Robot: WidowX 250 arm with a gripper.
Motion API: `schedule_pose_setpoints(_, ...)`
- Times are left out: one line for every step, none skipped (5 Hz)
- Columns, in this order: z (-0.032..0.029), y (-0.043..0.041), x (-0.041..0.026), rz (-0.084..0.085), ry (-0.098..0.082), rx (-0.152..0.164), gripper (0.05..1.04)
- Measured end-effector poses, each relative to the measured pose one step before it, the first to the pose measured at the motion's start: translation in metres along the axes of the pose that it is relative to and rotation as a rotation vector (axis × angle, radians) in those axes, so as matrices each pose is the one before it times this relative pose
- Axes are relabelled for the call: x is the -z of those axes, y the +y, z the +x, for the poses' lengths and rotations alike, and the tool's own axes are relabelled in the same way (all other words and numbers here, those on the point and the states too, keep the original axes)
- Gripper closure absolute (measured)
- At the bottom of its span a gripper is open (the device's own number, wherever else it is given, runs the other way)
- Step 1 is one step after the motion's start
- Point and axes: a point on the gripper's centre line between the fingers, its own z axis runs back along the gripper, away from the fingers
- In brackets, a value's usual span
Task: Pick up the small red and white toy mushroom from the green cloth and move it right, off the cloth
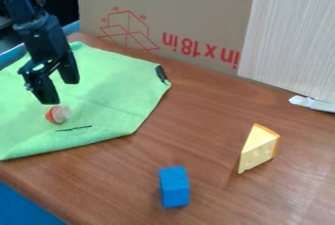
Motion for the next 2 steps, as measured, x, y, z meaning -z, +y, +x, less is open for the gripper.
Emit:
schedule_pose_setpoints(0.00325,-0.00598,0.00093,0.0057,0.0019,0.0291,0.083)
schedule_pose_setpoints(0.00348,-0.00490,0.00141,0.0009,0.0026,0.0153,0.083)
